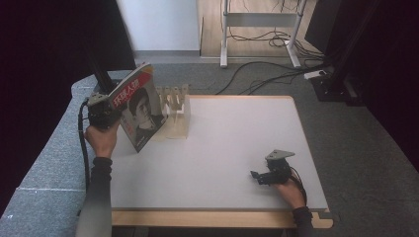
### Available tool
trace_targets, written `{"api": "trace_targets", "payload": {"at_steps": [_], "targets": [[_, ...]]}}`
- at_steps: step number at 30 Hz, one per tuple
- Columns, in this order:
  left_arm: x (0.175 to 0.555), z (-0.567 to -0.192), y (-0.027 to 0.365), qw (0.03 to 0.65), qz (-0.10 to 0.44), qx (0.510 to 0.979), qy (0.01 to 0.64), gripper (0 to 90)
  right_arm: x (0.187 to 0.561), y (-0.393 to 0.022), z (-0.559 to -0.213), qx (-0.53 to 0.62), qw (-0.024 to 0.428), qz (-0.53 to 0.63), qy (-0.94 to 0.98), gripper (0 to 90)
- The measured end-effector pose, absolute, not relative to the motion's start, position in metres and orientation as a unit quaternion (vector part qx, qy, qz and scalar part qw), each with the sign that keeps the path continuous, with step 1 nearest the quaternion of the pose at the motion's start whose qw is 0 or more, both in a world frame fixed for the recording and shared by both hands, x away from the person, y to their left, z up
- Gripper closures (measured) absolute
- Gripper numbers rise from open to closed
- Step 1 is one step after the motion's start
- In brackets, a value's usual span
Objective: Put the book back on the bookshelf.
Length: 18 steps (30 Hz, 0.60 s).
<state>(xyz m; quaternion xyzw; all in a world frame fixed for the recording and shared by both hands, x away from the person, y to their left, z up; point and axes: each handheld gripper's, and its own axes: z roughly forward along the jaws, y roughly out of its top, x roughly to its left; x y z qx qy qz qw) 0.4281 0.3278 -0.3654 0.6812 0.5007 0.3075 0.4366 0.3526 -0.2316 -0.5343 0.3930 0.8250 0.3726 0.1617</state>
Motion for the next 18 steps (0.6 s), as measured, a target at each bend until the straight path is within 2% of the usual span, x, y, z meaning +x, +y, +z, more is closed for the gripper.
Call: {"api": "trace_targets", "payload": {"at_steps": [5, 10, 15, 18], "targets": [[0.426, -0.362, 0.329, 0.436, 0.310, 0.684, 0.497, 52.7, 0.353, -0.232, -0.534, 0.393, 0.162, 0.373, 0.825, 10.8], [0.423, -0.362, 0.330, 0.430, 0.299, 0.697, 0.490, 29.0, 0.352, -0.230, -0.534, 0.392, 0.168, 0.367, 0.827, 11.0], [0.418, -0.361, 0.332, 0.432, 0.290, 0.698, 0.492, 16.1, 0.352, -0.229, -0.534, 0.393, 0.168, 0.366, 0.827, 10.9], [0.413, -0.360, 0.334, 0.438, 0.283, 0.698, 0.491, 14.6, 0.352, -0.230, -0.534, 0.393, 0.168, 0.366, 0.827, 10.9]]}}
